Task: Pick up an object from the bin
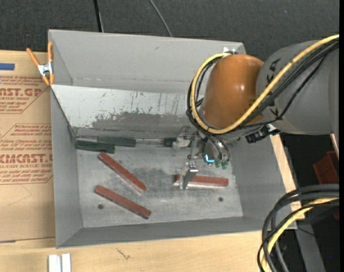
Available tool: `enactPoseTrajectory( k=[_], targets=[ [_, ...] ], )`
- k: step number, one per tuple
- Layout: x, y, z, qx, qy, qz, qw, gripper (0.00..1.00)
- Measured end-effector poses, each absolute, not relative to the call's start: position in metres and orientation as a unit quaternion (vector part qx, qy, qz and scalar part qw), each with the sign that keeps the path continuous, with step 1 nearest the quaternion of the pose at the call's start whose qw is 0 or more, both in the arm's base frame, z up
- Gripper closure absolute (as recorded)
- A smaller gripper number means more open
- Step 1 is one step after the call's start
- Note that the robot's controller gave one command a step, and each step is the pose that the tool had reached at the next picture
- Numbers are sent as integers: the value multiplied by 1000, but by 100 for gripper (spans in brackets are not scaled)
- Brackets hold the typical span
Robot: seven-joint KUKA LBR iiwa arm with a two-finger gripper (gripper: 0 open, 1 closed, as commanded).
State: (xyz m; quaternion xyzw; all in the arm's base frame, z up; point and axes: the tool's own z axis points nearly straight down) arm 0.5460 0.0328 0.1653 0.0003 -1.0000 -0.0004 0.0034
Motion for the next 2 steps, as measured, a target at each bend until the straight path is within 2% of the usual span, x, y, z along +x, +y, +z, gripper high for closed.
enactPoseTrajectory(
  k=[1, 2],
  targets=[
    [548, 33, 170, 0, -1000, -1, -1, 0],
    [533, -15, 109, -44, -999, -1, -2, 0]
  ],
)
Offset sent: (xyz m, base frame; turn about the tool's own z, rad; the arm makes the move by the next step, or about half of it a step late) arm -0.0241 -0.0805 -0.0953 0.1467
